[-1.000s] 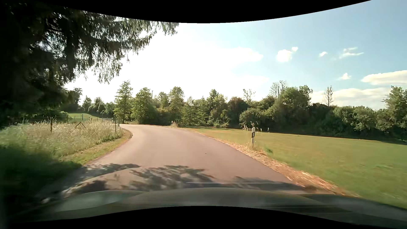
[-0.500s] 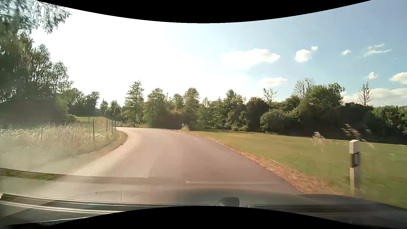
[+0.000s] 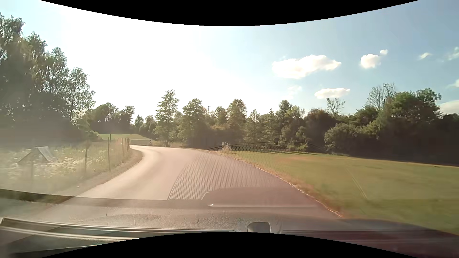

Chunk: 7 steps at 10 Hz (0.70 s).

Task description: Follow the waypoints while adhering to traffic rules and regulations

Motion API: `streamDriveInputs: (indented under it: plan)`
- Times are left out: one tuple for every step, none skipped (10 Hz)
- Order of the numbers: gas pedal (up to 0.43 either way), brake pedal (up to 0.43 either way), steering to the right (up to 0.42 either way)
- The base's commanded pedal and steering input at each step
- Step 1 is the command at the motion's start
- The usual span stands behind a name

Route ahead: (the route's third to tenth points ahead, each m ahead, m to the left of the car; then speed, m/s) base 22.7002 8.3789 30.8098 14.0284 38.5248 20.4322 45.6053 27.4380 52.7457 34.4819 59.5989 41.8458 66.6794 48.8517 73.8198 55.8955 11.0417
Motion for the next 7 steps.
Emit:
streamDriveInputs:
  plan:
    - [0.067,0.006,-0.090]
    - [0.067,0.006,-0.091]
    - [0.067,0.006,-0.091]
    - [0.067,0.006,-0.092]
    - [0.067,0.006,-0.094]
    - [0.067,0.006,-0.094]
    - [0.067,0.006,-0.094]
